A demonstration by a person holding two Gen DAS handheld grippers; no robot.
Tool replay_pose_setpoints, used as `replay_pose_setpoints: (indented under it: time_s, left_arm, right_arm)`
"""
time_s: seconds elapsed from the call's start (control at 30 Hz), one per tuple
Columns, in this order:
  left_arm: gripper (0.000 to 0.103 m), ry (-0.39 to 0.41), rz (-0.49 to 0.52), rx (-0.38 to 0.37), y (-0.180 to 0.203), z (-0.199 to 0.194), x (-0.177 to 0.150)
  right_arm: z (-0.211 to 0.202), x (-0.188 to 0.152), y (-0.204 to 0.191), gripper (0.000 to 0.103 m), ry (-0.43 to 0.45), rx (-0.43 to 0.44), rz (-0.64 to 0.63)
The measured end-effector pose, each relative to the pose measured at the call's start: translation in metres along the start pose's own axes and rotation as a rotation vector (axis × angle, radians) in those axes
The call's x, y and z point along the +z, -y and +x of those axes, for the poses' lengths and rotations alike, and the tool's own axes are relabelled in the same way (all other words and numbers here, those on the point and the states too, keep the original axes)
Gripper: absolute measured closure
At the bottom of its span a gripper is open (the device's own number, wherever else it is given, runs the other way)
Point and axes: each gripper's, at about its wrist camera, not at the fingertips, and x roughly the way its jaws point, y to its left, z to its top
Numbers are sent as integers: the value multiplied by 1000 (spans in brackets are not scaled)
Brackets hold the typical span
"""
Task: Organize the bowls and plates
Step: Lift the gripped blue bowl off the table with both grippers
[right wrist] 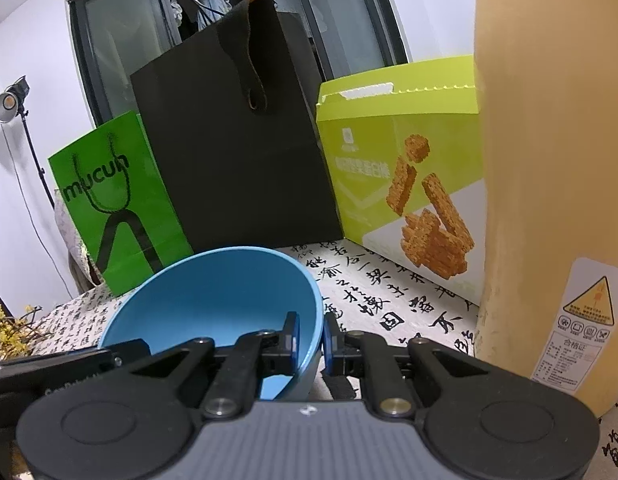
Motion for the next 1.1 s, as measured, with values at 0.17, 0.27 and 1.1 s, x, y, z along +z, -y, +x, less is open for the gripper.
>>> replay_pose_setpoints:
  time_s: [0.17,0.27,1.1]
  left_arm:
    - [86,8,-7,11,-6,-9,2]
    - [86,10,-12,18,-8,-14,3]
    - [86,58,-40,25,-29,-100,-15]
  right_arm:
    - [-7,-1,-6,91,9,16,-14]
    - [-10,-1,-10,91,6,26,-18]
    - [-78,-10,-39,91,10,53,-31]
